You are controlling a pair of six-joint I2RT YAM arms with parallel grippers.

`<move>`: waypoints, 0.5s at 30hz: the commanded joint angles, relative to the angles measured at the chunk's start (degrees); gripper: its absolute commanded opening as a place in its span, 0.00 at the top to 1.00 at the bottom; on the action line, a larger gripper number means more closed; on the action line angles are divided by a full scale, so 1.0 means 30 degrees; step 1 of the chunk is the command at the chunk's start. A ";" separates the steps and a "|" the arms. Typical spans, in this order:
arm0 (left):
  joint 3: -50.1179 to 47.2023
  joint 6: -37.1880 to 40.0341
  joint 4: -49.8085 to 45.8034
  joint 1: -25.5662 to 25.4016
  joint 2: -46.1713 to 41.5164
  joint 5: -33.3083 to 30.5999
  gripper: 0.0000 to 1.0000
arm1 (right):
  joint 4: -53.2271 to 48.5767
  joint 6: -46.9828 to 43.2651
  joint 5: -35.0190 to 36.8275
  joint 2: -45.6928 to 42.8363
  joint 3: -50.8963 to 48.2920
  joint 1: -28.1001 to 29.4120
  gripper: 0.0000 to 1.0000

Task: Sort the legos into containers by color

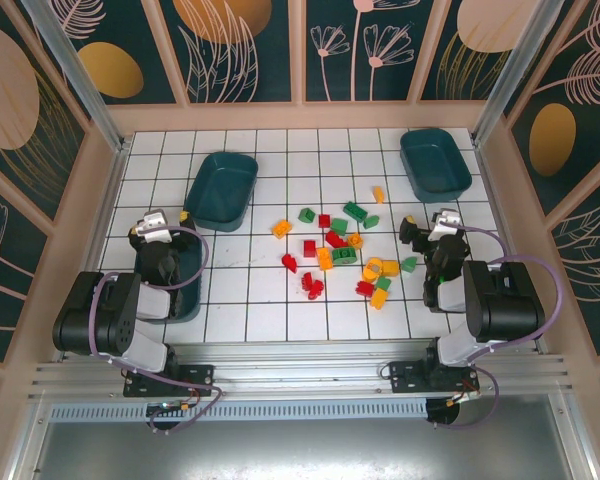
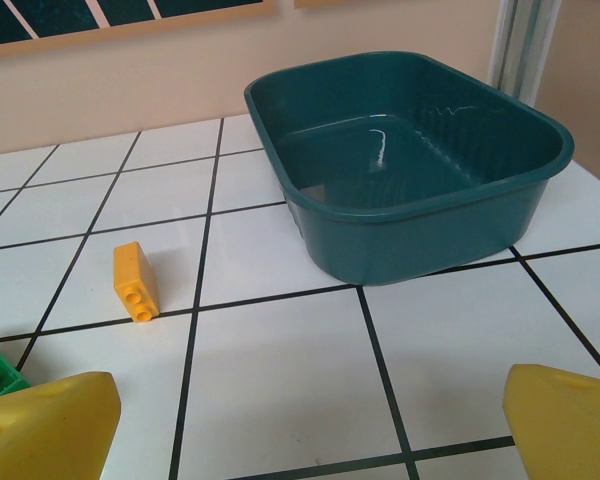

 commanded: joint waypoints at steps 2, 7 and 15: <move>0.0227 0.0114 0.0077 0.0131 -0.0001 0.0142 0.01 | 0.0907 0.0213 -0.0022 -0.0024 0.0249 0.0041 0.01; 0.2282 0.0066 -0.6291 0.0096 -0.4218 -0.0178 0.01 | -0.8149 -0.0106 0.2841 -0.3477 0.4492 0.1270 0.01; 0.8469 -0.4344 -1.6021 0.0089 -0.9063 -0.0157 0.01 | -1.9755 0.2449 0.2387 -0.3253 1.5370 0.2069 0.01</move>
